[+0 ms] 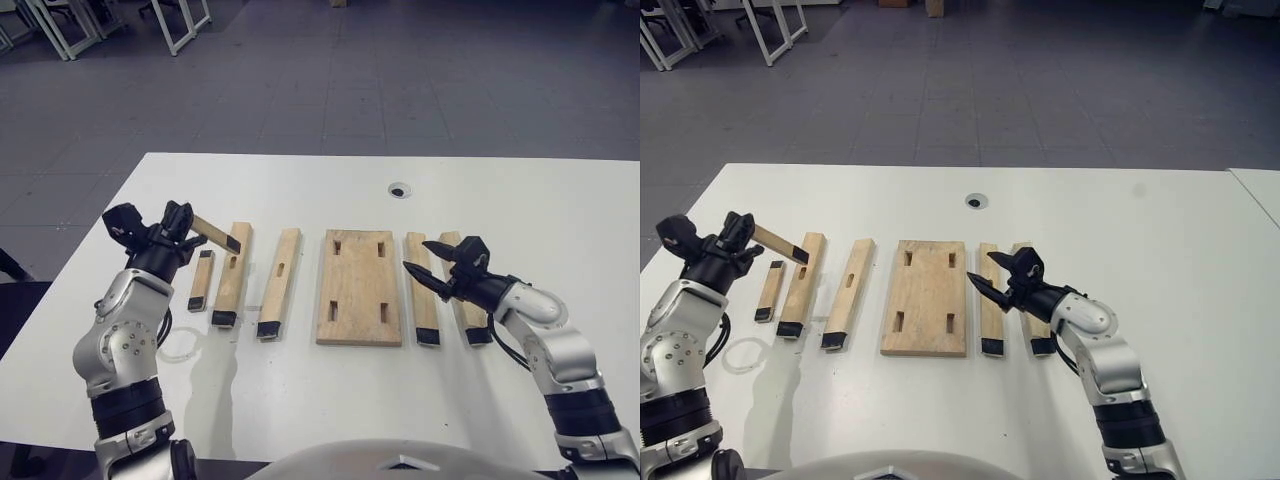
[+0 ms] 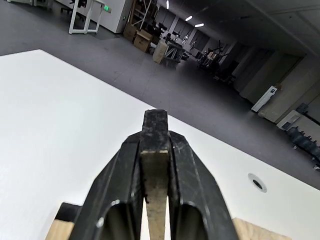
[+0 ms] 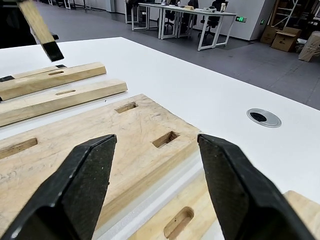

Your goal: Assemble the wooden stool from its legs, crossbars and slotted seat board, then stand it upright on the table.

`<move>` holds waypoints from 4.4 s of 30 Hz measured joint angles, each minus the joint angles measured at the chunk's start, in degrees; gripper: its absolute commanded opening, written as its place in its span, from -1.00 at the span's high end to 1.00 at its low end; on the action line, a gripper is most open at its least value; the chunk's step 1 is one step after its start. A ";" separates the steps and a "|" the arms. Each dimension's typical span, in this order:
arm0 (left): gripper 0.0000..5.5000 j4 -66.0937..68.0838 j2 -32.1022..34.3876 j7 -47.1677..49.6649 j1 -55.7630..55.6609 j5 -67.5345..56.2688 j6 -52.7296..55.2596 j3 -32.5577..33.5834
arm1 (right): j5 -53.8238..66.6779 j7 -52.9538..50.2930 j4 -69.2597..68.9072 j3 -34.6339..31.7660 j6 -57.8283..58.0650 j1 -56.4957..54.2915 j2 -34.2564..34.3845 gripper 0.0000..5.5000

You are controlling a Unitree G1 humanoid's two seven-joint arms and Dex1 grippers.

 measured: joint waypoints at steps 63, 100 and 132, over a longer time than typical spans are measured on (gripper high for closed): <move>0.37 -8.89 0.38 -3.13 3.35 26.20 4.70 -17.96 | -5.06 -0.05 3.26 -0.55 -2.58 -1.56 -1.68 -0.09; 0.37 12.08 -2.59 -7.28 -15.69 19.08 4.98 -11.83 | -5.73 -1.21 2.59 0.17 -2.71 0.42 -0.86 -0.09; -0.30 -6.60 -7.11 -18.95 37.69 29.23 -27.71 -15.88 | -5.72 -0.62 2.93 -0.27 -2.79 2.31 -1.93 -0.09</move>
